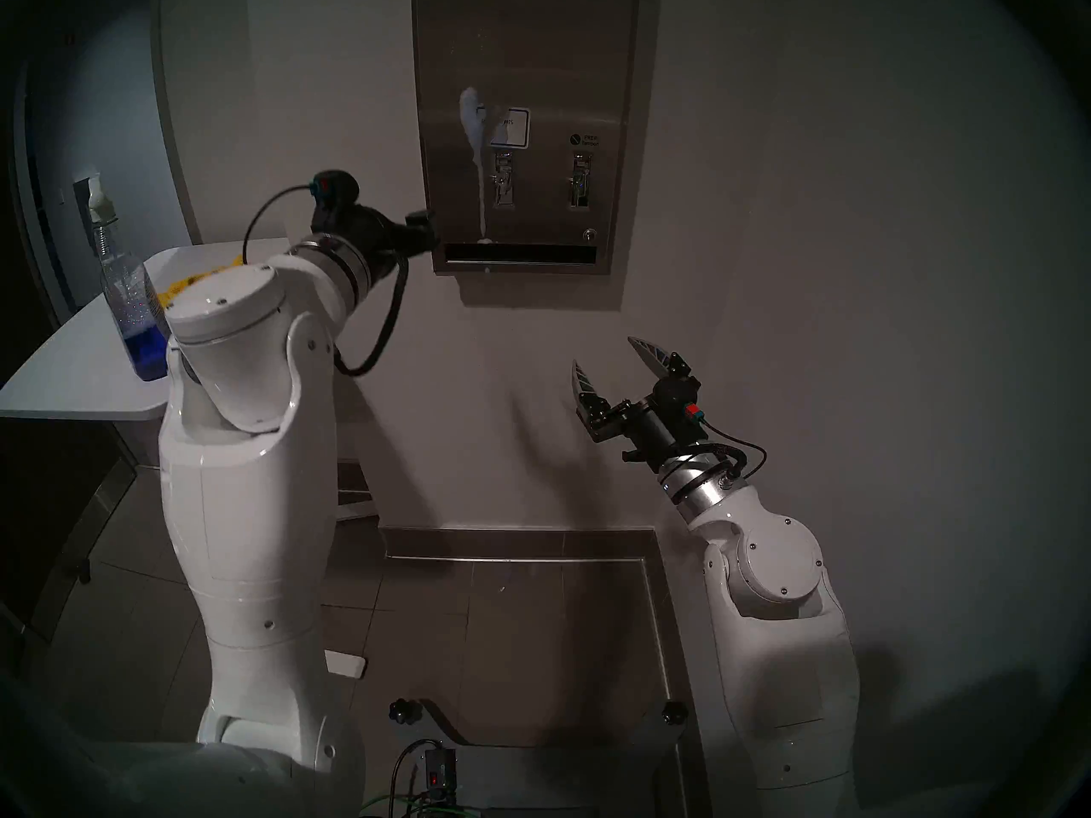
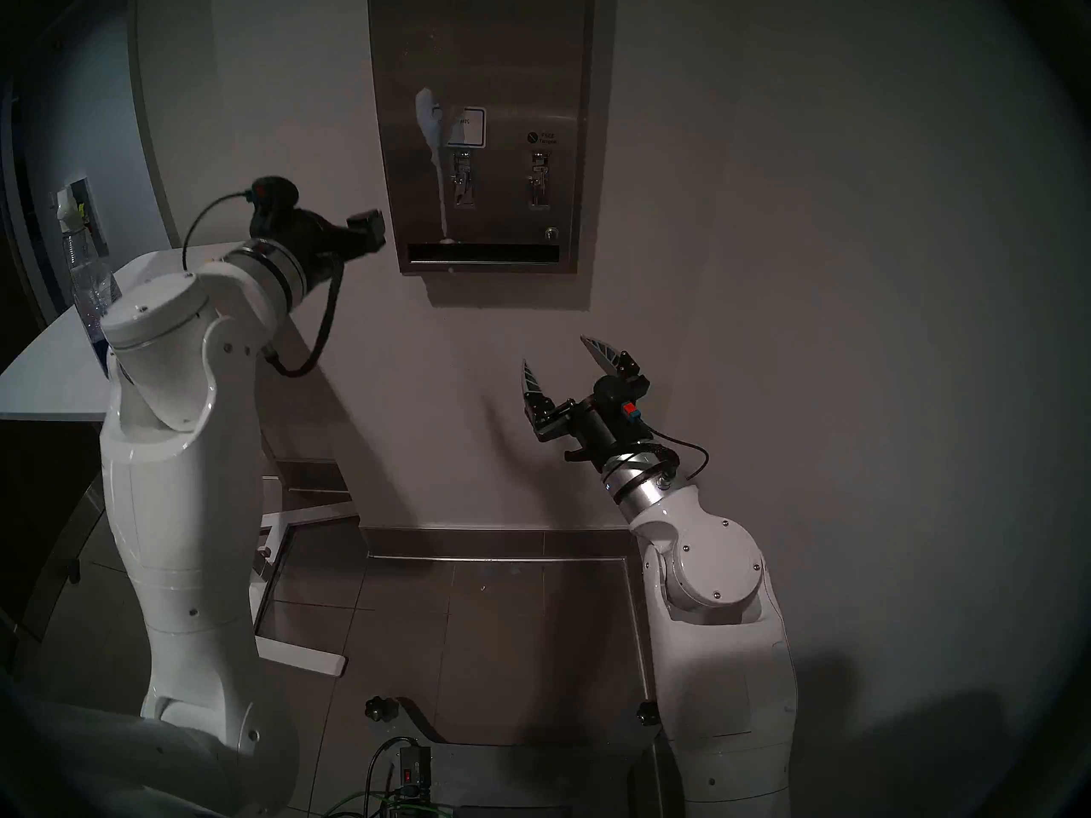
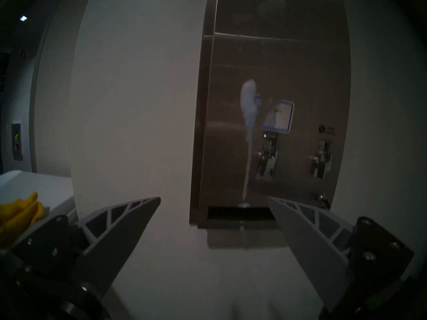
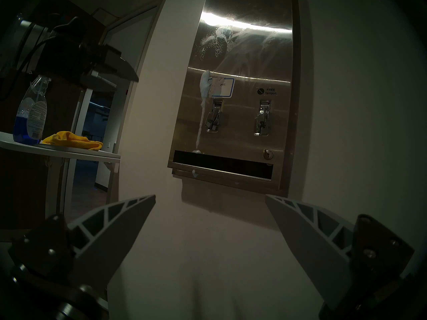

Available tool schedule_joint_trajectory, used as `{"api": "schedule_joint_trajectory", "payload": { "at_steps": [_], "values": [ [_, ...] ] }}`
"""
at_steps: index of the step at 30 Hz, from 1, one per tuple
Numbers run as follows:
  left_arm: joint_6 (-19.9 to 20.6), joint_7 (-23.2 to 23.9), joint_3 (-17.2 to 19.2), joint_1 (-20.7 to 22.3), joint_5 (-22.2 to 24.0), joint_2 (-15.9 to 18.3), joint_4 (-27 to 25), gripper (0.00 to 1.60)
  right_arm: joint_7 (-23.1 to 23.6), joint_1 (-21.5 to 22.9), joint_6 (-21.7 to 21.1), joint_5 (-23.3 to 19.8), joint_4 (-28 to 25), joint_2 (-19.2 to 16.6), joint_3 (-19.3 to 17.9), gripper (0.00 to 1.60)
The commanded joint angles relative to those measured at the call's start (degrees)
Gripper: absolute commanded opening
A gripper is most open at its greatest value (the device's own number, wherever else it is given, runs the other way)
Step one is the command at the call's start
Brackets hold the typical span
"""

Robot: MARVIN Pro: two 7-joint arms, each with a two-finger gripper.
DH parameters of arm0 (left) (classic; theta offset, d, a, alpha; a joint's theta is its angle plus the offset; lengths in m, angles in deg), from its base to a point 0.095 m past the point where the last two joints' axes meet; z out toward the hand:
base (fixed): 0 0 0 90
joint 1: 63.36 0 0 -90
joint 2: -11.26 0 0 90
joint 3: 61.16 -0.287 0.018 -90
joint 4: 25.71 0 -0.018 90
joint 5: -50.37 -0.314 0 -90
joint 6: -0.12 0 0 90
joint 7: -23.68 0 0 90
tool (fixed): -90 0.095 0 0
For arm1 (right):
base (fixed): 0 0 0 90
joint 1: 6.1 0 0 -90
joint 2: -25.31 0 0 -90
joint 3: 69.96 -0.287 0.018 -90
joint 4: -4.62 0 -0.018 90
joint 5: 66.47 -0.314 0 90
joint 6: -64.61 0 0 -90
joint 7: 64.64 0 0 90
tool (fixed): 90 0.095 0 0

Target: Pick up the cleaner bottle and spray the cleaner onto the surface

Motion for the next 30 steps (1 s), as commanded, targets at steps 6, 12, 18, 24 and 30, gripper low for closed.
{"api": "schedule_joint_trajectory", "payload": {
  "at_steps": [6,12,18,24,30],
  "values": [
    [-4.3,-2.2,-1.5,-4.8,-1.0,-1.8,-2.0,1.6,0.0,1.0,0.5,0.0,-2.2,-0.1,-0.1,1.6],
    [-5.4,-2.1,-1.4,-4.7,-1.2,-1.2,-2.0,1.6,0.0,1.0,0.5,0.0,-2.2,-0.1,-0.1,1.6],
    [-7.1,-0.6,-0.5,-4.7,0.2,-1.2,-2.5,1.6,0.0,1.0,0.5,0.0,-2.2,-0.1,-0.1,1.6],
    [-7.8,0.0,-0.2,-4.9,0.5,-1.1,-2.4,1.6,0.0,1.0,0.5,0.0,-2.2,-0.1,-0.1,1.6],
    [-8.2,0.3,-0.1,-5.1,0.7,-1.0,-2.4,1.6,0.0,1.0,0.5,0.0,-2.2,-0.1,-0.1,1.6]
  ]
}}
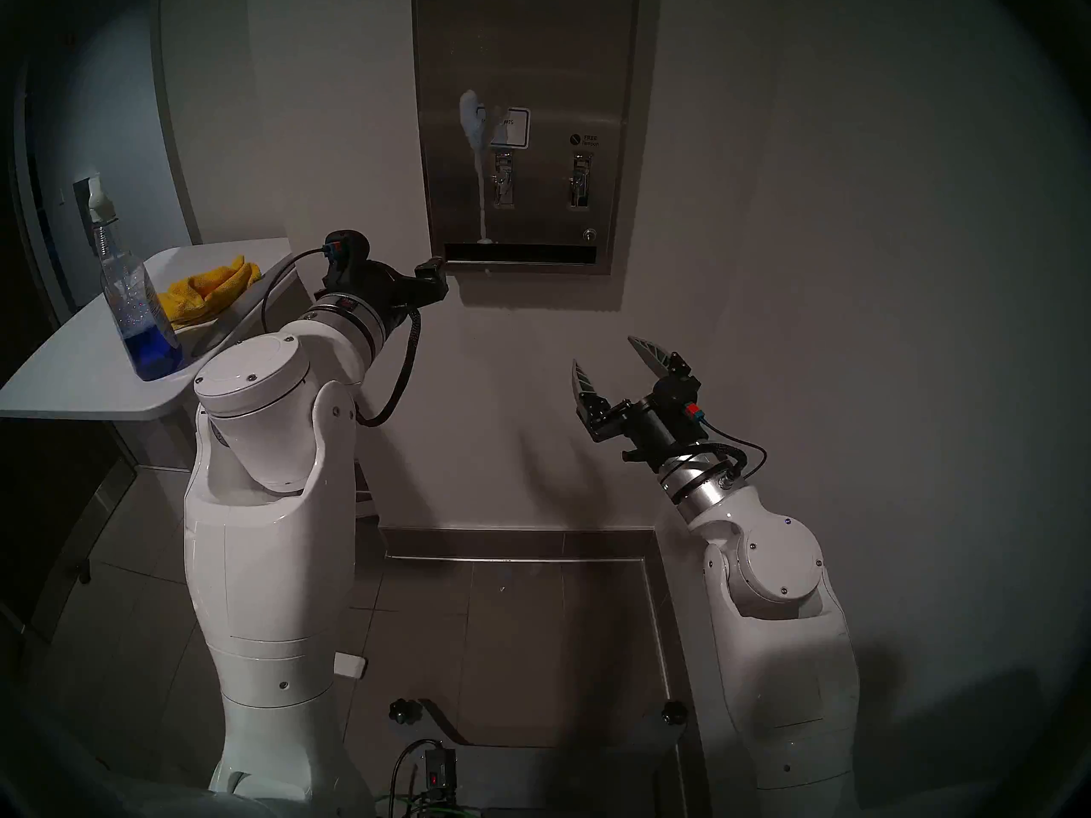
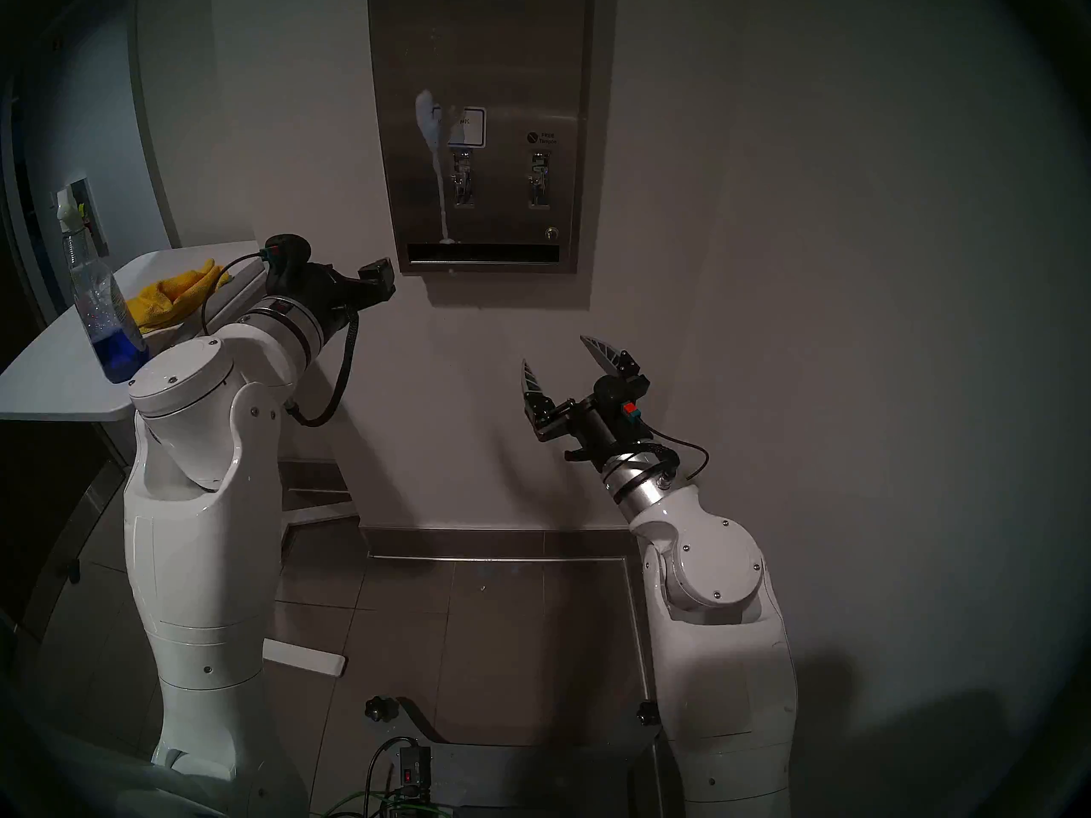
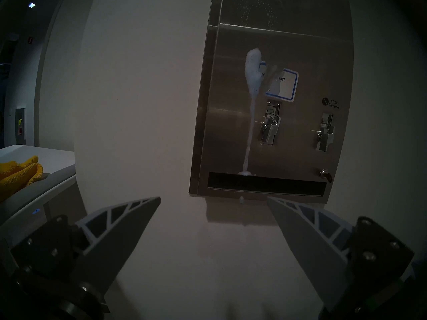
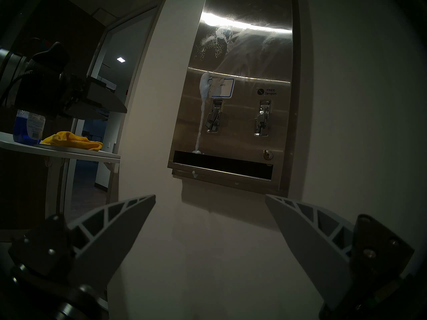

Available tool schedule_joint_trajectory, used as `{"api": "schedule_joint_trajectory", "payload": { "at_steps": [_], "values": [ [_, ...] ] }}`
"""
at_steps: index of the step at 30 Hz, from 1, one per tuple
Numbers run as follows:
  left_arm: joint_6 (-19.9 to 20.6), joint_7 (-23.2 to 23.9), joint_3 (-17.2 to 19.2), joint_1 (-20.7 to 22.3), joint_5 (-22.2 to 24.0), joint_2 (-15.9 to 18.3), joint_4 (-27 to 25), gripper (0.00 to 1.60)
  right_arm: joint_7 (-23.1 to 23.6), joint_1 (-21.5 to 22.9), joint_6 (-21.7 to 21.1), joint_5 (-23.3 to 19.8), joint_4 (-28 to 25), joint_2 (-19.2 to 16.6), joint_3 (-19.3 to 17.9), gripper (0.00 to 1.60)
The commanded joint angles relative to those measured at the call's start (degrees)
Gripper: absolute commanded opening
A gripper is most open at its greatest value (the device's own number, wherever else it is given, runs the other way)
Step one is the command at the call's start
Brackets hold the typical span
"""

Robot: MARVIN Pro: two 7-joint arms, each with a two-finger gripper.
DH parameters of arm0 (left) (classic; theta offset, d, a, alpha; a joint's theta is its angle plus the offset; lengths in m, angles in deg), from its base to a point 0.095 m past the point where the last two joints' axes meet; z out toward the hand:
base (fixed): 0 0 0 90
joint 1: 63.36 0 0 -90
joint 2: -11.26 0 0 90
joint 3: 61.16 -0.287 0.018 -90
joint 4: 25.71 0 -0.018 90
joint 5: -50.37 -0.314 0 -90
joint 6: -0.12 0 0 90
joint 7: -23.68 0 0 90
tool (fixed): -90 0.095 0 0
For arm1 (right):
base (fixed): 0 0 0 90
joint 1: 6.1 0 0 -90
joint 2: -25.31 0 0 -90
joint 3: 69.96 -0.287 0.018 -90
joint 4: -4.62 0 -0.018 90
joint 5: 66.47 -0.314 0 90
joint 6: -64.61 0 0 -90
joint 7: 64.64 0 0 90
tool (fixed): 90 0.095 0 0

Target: Pick up the cleaner bottle and spray the cleaner onto the surface

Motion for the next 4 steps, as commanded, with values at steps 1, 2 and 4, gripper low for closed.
{"api": "schedule_joint_trajectory", "payload": {
  "at_steps": [1,2,4],
  "values": [
    [-1.9,0.6,0.0,1.2,0.4,0.0,-1.9,1.6,0.1,1.0,0.5,0.0,-2.2,-0.1,-0.1,1.6],
    [-2.0,0.6,0.0,1.2,0.4,0.0,-1.9,1.6,0.1,1.0,0.5,0.0,-2.2,-0.1,-0.1,1.6],
    [-2.0,0.7,0.0,1.2,0.4,0.0,-1.9,1.6,0.1,1.0,0.5,0.0,-2.2,-0.1,-0.1,1.6]
  ]
}}
